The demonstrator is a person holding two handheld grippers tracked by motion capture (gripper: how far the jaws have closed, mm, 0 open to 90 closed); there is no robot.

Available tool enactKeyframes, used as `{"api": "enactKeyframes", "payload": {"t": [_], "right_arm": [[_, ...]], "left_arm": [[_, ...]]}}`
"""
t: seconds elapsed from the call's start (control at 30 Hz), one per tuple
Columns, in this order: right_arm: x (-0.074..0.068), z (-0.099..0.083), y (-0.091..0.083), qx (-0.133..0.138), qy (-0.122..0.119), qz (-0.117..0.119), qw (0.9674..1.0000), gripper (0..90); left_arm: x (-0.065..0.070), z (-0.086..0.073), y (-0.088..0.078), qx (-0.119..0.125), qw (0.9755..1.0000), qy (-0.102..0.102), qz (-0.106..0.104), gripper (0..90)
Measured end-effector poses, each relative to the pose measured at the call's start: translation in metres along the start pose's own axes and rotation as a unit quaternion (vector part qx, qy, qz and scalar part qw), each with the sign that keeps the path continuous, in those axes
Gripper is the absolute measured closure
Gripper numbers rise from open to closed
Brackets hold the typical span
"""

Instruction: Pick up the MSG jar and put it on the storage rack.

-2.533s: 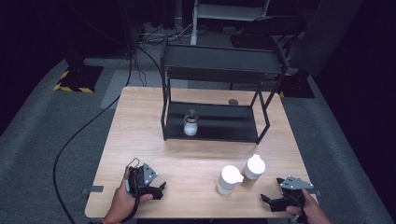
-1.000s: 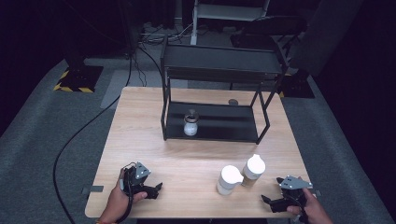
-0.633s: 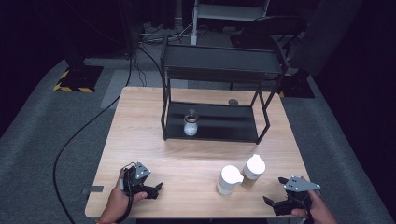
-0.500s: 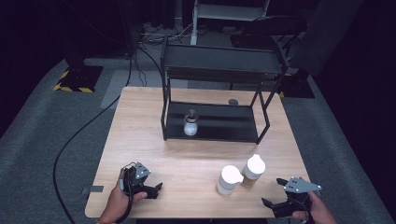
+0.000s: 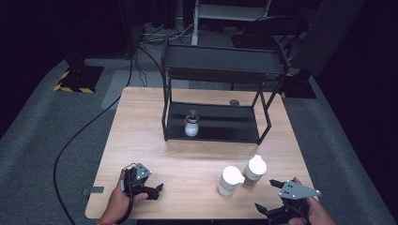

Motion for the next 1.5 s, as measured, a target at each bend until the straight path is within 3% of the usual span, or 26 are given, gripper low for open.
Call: {"api": "enactKeyframes", "payload": {"t": [0.1,0.73,1.5], "right_arm": [[-0.006,0.007,0.001,0.0,-0.013,0.002,0.9999,3.3],[-0.025,0.044,0.019,-0.02,-0.045,0.02,0.9986,3.3],[-0.032,0.073,0.049,-0.052,-0.07,0.016,0.996,3.3]], "left_arm": [[0.0,0.0,0.0,0.0,1.0,0.0,0.0,0.3],[0.0,0.0,0.0,0.0,1.0,0.0,0.0,0.3],[0.0,0.0,0.0,0.0,1.0,0.0,0.0,0.3]]}}
Point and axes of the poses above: each handheld gripper's, and its own axes: y roughly forward along the jaws, z roughly out of its top, x roughly to its right, the point moved 6 cm from there along y, roughly forward along the jaws, and after that the axes turned 5 degrees about -z, right-handed, at the moved point
